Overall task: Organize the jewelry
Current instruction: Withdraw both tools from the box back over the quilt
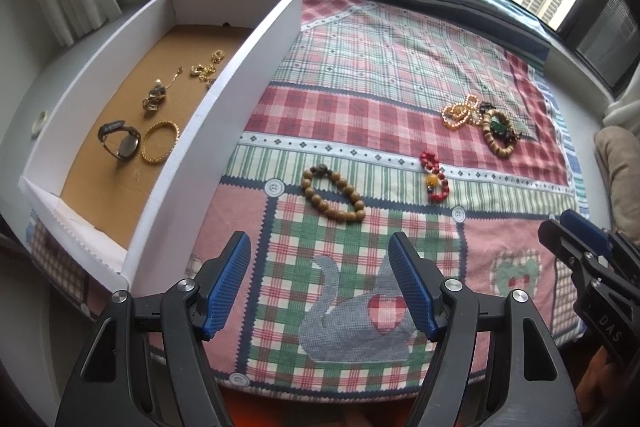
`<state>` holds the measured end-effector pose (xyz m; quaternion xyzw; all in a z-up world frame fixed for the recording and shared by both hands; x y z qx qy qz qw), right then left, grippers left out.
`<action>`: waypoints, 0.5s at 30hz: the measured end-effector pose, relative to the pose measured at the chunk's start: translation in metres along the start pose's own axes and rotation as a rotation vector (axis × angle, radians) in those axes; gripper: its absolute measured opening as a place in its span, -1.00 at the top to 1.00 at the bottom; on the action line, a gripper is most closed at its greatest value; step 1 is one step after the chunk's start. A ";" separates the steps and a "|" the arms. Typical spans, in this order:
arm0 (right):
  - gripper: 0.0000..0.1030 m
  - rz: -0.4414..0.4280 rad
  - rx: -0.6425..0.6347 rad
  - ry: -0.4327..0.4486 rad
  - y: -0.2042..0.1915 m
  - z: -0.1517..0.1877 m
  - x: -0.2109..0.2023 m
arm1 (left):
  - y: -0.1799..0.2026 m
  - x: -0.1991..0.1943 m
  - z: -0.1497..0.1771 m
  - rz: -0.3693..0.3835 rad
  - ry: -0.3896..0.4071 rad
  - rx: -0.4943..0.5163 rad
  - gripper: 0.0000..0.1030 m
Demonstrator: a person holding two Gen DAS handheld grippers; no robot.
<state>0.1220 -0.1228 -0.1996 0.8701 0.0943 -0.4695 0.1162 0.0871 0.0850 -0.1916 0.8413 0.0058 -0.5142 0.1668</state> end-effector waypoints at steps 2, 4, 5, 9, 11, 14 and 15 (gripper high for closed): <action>0.17 -0.002 0.001 -0.004 0.000 -0.001 0.006 | -0.002 0.004 0.000 0.011 0.003 -0.005 -0.42; 0.17 -0.001 0.003 -0.008 0.000 -0.001 0.013 | -0.007 0.009 0.000 0.037 0.007 -0.021 -0.42; 0.17 0.000 0.004 -0.012 0.001 -0.001 0.018 | -0.010 0.013 -0.001 0.054 0.003 -0.038 -0.42; 0.17 0.002 0.017 -0.037 0.004 -0.002 0.036 | -0.021 0.028 -0.001 0.047 -0.015 -0.075 -0.42; 0.17 0.005 0.020 -0.042 0.005 -0.002 0.043 | -0.023 0.034 -0.002 0.031 -0.017 -0.069 -0.42; 0.17 0.006 0.027 -0.055 0.007 -0.001 0.053 | -0.025 0.043 -0.002 0.012 -0.025 -0.061 -0.42; 0.17 0.007 0.029 -0.059 0.008 -0.001 0.056 | -0.026 0.046 -0.002 0.007 -0.029 -0.058 -0.42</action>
Point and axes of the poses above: each gripper's, at about its wrist camera, not at the fingertips, and x roughly the way its jaws point, y to its right, z to its underside, the point moved 1 cm from there along x, roughly the way its jaws point, and after that the axes turned 12 degrees about z, right-handed, at the moved point
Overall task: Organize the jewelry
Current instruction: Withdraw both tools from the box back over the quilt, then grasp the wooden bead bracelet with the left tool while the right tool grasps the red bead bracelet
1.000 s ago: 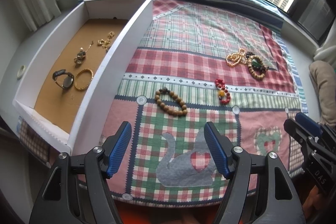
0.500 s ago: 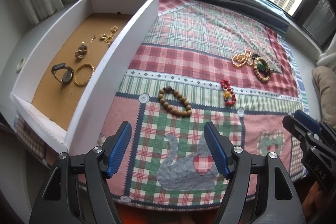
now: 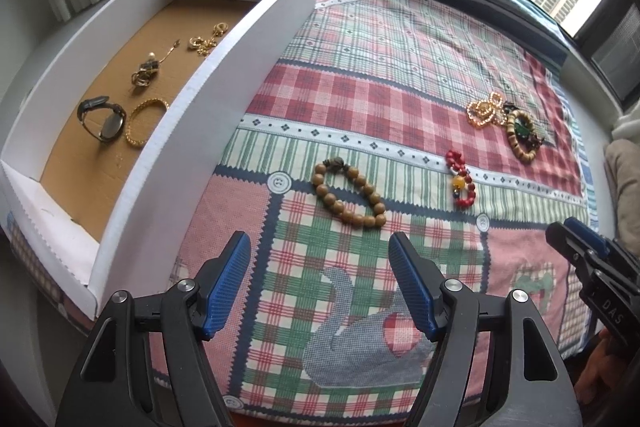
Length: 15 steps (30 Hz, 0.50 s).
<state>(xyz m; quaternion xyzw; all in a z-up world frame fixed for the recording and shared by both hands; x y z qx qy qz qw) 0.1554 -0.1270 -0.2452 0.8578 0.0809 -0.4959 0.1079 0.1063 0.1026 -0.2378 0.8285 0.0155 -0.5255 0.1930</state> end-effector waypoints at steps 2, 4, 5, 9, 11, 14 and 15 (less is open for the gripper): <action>0.17 0.000 0.001 -0.007 0.001 0.000 0.006 | -0.001 0.007 -0.001 -0.007 -0.006 0.004 -0.42; 0.17 -0.002 0.001 -0.011 0.001 0.001 0.013 | -0.001 0.015 -0.002 -0.013 -0.011 0.004 -0.42; 0.17 -0.006 0.001 -0.015 0.000 0.001 0.016 | -0.003 0.019 -0.002 -0.015 -0.013 0.000 -0.42; 0.17 -0.024 0.008 -0.046 0.000 0.002 0.036 | -0.012 0.039 -0.004 -0.025 -0.023 -0.035 -0.42; 0.17 -0.027 0.009 -0.064 0.000 0.004 0.045 | -0.017 0.049 -0.006 -0.029 -0.027 -0.043 -0.42; 0.17 -0.028 0.001 -0.080 -0.002 0.005 0.055 | -0.019 0.060 -0.011 -0.026 -0.025 -0.046 -0.42; 0.17 -0.030 0.000 -0.084 -0.002 0.005 0.057 | -0.019 0.062 -0.012 -0.025 -0.024 -0.045 -0.42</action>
Point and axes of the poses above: each gripper's, at about its wrist camera, not at the fingertips, and x roughly the way its jaws point, y to its right, z to its underside, the point moved 1 cm from there along x, roughly the way its jaws point, and after that the axes turned 12 degrees about z, right-handed, at the moved point
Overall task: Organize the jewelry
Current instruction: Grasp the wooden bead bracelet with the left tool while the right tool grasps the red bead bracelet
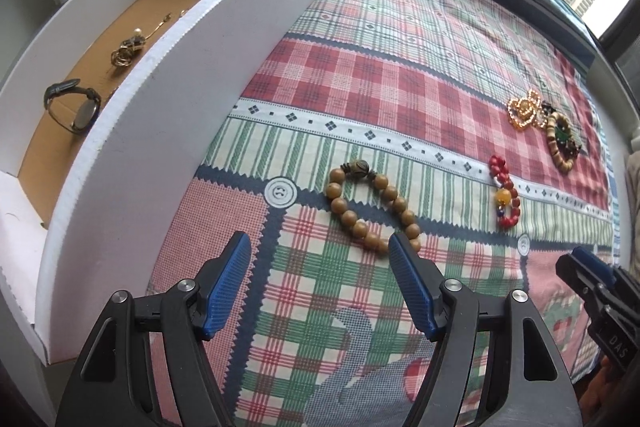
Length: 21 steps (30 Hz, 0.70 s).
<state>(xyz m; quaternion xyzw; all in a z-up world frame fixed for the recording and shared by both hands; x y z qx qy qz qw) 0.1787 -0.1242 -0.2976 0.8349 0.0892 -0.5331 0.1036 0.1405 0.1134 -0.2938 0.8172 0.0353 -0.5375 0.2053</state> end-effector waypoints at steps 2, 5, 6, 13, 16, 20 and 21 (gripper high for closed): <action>0.17 -0.010 0.004 -0.009 -0.001 0.000 0.004 | 0.002 0.007 -0.003 -0.002 0.000 0.004 -0.42; 0.17 -0.052 0.020 -0.016 -0.003 -0.001 0.008 | 0.004 0.021 -0.005 -0.027 -0.001 0.017 -0.41; 0.17 -0.067 0.027 -0.018 -0.004 -0.001 0.009 | 0.004 0.027 -0.005 -0.041 -0.006 0.022 -0.38; 0.17 -0.114 0.066 -0.017 -0.011 -0.014 0.030 | -0.002 0.052 -0.001 -0.089 -0.031 0.032 -0.30; 0.17 -0.090 0.066 -0.013 -0.010 -0.025 0.044 | -0.002 0.053 0.001 -0.097 -0.014 0.061 -0.34; 0.17 -0.081 0.011 -0.035 -0.016 -0.039 0.065 | -0.002 0.056 0.003 -0.094 -0.007 0.077 -0.33; 0.17 -0.077 -0.007 -0.035 -0.019 -0.042 0.069 | -0.002 0.056 0.002 -0.090 -0.007 0.079 -0.28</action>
Point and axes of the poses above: each gripper's, at about its wrist camera, not at the fingertips, and x roughly the way its jaws point, y to its right, z to its underside, the point moved 1 cm from there along x, roughly the way its jaws point, and after that the axes turned 12 degrees about z, right-handed, at the moved point
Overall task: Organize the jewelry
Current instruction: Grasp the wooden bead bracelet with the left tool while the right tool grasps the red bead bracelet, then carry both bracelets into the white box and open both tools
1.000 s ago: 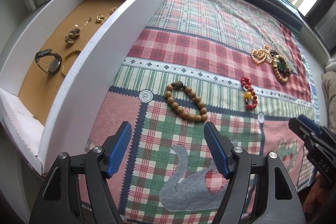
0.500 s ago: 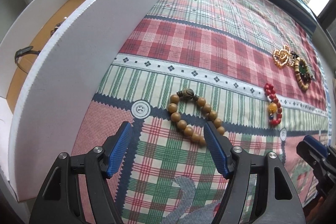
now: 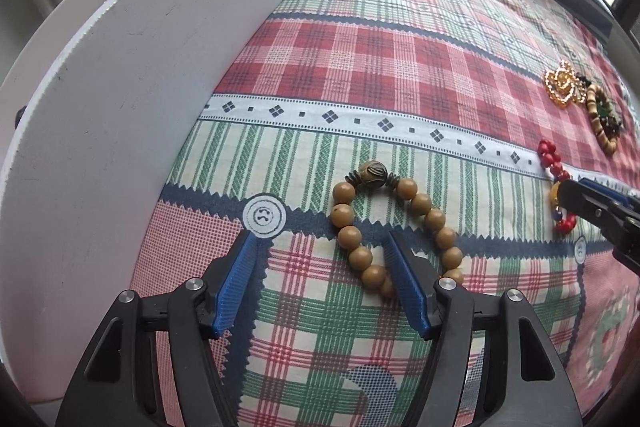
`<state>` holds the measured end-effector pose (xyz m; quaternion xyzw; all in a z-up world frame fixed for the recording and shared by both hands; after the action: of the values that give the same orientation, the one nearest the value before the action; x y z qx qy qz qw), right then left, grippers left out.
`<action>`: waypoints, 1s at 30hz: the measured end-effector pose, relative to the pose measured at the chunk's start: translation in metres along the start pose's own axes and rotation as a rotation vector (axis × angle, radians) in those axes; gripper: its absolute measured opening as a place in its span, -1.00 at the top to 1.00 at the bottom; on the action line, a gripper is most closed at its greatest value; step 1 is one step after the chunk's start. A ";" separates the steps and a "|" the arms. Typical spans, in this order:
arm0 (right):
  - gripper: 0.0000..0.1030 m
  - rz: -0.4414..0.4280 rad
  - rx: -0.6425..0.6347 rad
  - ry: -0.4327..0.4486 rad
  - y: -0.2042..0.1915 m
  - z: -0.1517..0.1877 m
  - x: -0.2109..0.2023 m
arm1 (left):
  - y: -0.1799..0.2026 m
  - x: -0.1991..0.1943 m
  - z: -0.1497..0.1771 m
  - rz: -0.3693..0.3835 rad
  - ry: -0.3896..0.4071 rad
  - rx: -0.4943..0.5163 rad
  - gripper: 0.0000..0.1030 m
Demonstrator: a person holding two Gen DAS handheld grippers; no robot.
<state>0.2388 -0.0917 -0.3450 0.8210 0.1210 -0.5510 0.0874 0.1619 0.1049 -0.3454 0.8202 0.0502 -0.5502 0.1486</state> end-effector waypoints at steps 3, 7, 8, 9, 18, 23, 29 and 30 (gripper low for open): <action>0.17 0.021 -0.044 -0.025 -0.008 -0.005 0.014 | 0.005 -0.001 -0.002 0.012 -0.003 0.016 -0.07; 0.28 0.072 -0.112 -0.026 -0.019 -0.005 0.019 | 0.020 -0.001 -0.003 0.037 -0.017 0.073 0.69; 0.57 0.078 -0.127 -0.030 -0.021 -0.004 0.019 | 0.023 -0.001 -0.004 0.040 -0.022 0.083 0.79; 0.65 0.075 -0.131 -0.038 -0.022 -0.003 0.018 | 0.024 -0.001 -0.004 0.043 -0.027 0.086 0.81; 0.65 0.015 0.006 -0.017 0.002 0.004 -0.025 | 0.013 -0.031 -0.016 0.144 0.000 0.030 0.82; 0.66 0.005 0.036 -0.008 0.011 0.006 -0.050 | 0.007 -0.060 -0.021 0.191 0.018 0.004 0.82; 0.66 0.000 0.040 0.006 0.015 0.006 -0.074 | -0.003 -0.092 -0.014 0.211 0.035 -0.018 0.82; 0.66 0.000 0.035 0.011 0.014 0.007 -0.079 | -0.004 -0.097 -0.013 0.211 0.036 -0.021 0.82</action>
<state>0.2087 -0.1153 -0.2745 0.8253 0.1118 -0.5487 0.0723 0.1352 0.1200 -0.2529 0.8291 -0.0281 -0.5161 0.2131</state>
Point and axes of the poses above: each gripper's, at about its wrist camera, not at the fingertips, and x roughly the way its jaws point, y to its right, z to its underside, the point moved 1 cm from there along x, roughly the way its jaws point, and after that the axes turned 12 degrees about z, right-handed, at the moved point
